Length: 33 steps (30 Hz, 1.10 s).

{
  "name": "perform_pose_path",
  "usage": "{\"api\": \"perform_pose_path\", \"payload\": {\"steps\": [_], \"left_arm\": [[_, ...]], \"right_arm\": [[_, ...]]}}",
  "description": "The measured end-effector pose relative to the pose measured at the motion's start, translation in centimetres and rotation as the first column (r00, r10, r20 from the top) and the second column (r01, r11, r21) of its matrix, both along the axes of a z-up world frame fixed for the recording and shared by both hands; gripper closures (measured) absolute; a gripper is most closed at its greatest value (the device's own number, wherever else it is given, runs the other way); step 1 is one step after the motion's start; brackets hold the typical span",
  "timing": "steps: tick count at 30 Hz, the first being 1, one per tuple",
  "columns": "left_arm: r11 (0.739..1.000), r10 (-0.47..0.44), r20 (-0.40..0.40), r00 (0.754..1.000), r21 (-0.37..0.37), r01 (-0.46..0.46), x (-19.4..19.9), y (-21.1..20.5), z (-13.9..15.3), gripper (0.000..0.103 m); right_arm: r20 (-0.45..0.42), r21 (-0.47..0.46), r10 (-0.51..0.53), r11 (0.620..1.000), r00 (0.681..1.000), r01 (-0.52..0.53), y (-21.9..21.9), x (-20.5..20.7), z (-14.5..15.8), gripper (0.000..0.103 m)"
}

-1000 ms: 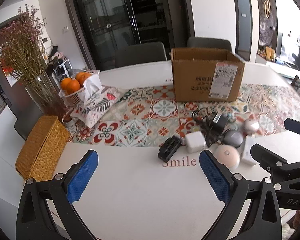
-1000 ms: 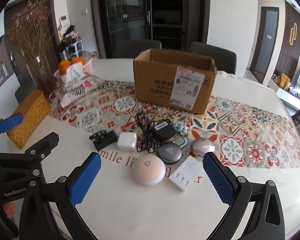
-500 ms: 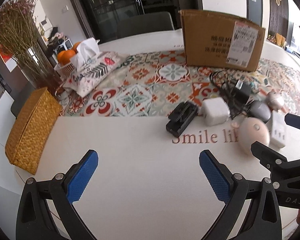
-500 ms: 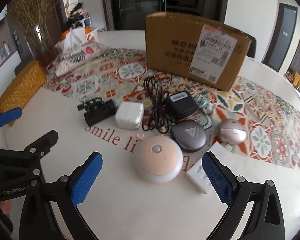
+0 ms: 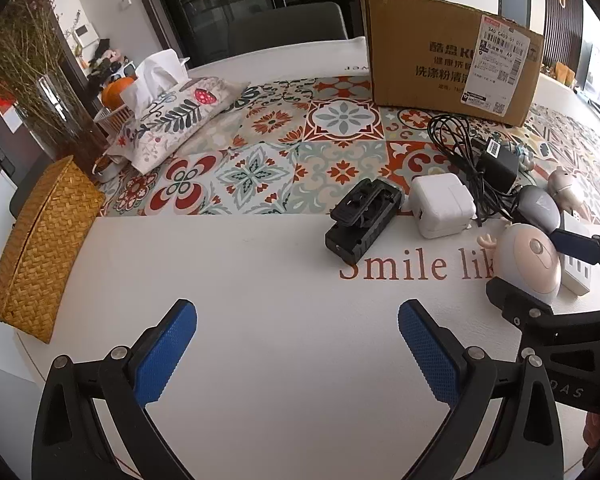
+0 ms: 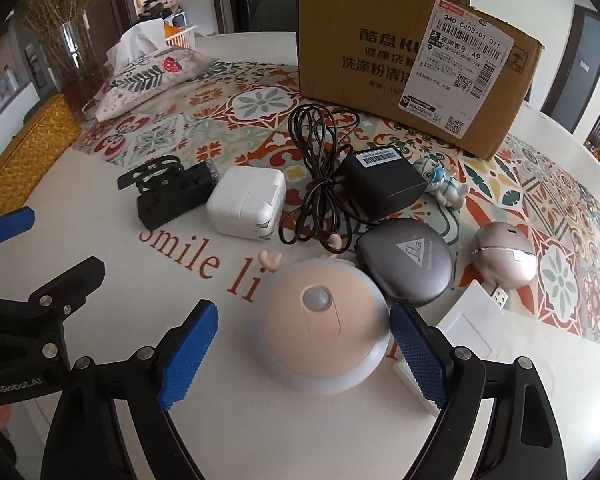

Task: Organize rigid objects
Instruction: 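Close the right tool on the pink round lamp while the left tool approaches the black phone holder, then lift the pink lamp with the right tool while the left tool grasps the black phone holder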

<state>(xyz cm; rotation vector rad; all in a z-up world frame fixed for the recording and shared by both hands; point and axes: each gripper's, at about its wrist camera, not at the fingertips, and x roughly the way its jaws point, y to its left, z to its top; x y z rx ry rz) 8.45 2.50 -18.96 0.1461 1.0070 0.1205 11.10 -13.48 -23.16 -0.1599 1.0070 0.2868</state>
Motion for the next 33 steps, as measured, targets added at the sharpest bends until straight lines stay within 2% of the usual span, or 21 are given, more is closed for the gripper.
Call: {"api": "perform_pose_path", "payload": {"steps": [5, 9, 16, 20, 24, 29, 33], "left_arm": [[1.000, -0.002, -0.006, 1.000, 0.002, 0.002, 0.5, 0.0, -0.3, 0.000], [1.000, -0.014, -0.011, 1.000, 0.005, 0.014, 0.8, -0.3, -0.4, 0.000], [0.999, -0.043, -0.006, 0.999, -0.012, 0.042, 1.5, -0.6, -0.2, 0.000], [0.996, -0.091, 0.022, 0.996, -0.023, 0.091, 1.8, -0.8, 0.5, 0.000], [0.983, -0.180, 0.050, 0.982, -0.011, 0.181, 2.3, -1.2, 0.9, 0.002], [0.952, -0.305, 0.063, 0.950, -0.014, 0.306, 3.7, -1.5, 0.5, 0.010], [0.934, -0.354, 0.059, 0.933, -0.018, 0.356, 4.9, -1.4, -0.5, 0.020]], "right_arm": [[-0.003, 0.001, -0.012, 1.000, 1.000, 0.012, -0.2, 0.6, -0.4, 0.018], [-0.020, 0.001, -0.012, 1.000, 1.000, 0.012, -0.4, 1.0, -0.8, 0.028], [-0.051, 0.041, -0.025, 0.999, 0.998, 0.027, -1.0, 1.0, -0.8, 0.028], [-0.066, 0.072, -0.044, 0.996, 0.997, 0.049, -1.2, 0.6, 0.0, 0.028], [-0.063, 0.084, -0.093, 0.992, 0.994, 0.098, -1.6, 0.3, 1.2, 0.028], [-0.051, 0.073, -0.144, 0.986, 0.988, 0.148, -1.4, 0.5, 2.3, 0.028], [-0.080, 0.085, -0.192, 0.976, 0.978, 0.199, -1.0, 0.9, 2.1, 0.028]]}}
